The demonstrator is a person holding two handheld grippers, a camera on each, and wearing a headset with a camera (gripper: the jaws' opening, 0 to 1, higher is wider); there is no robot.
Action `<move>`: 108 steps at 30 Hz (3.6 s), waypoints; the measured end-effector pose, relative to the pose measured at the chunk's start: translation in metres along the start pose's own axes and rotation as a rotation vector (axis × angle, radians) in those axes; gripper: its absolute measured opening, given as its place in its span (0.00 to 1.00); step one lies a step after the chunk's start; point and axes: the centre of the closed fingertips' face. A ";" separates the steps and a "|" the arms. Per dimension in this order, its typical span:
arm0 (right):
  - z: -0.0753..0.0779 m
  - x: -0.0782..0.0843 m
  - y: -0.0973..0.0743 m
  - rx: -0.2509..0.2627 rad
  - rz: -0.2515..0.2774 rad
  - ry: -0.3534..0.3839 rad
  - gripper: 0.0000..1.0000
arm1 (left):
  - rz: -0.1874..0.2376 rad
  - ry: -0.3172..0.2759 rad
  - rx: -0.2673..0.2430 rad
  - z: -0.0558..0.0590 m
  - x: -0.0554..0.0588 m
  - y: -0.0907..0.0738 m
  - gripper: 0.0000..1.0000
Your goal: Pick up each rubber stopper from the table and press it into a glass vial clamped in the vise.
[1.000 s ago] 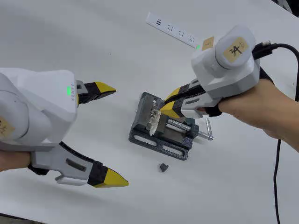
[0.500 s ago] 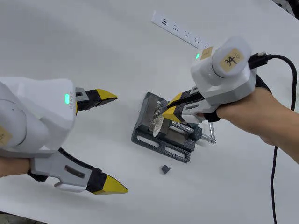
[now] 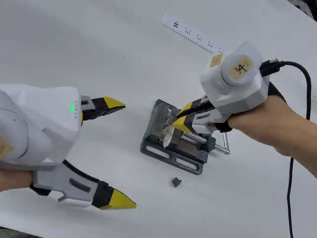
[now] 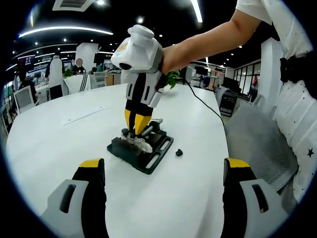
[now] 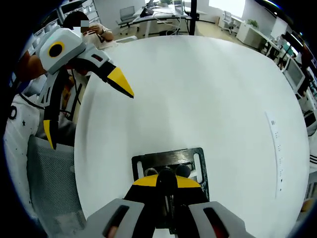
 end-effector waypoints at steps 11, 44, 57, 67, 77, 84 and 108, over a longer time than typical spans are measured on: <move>-0.001 -0.001 0.004 -0.006 -0.028 -0.045 0.05 | 0.001 -0.004 -0.003 0.000 0.002 -0.001 0.99; 0.000 -0.001 0.004 0.015 0.051 0.100 0.03 | 0.011 -0.015 -0.001 -0.001 0.000 0.000 0.98; -0.001 -0.002 0.002 0.003 0.063 0.068 0.06 | 0.009 -0.012 -0.002 -0.001 -0.002 -0.003 0.97; -0.002 -0.003 0.002 0.010 0.074 0.077 0.07 | 0.013 -0.012 -0.003 -0.001 -0.003 -0.003 0.97; 0.000 -0.007 -0.008 0.025 0.089 0.066 0.05 | 0.014 -0.014 -0.003 -0.001 -0.003 -0.003 0.96; -0.003 -0.009 -0.006 0.010 0.082 0.033 0.00 | 0.013 -0.016 0.000 0.000 -0.002 -0.002 0.96; -0.001 -0.006 0.003 0.024 0.012 -0.052 0.01 | 0.023 -0.027 -0.007 -0.002 -0.002 -0.003 0.94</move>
Point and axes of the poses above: the centre of the closed fingertips' face, and the gripper's own axes: y roughly forward along the fingers, z roughly to its right, x roughly out of its underside, and after that the axes turned 15 degrees about z, right-handed
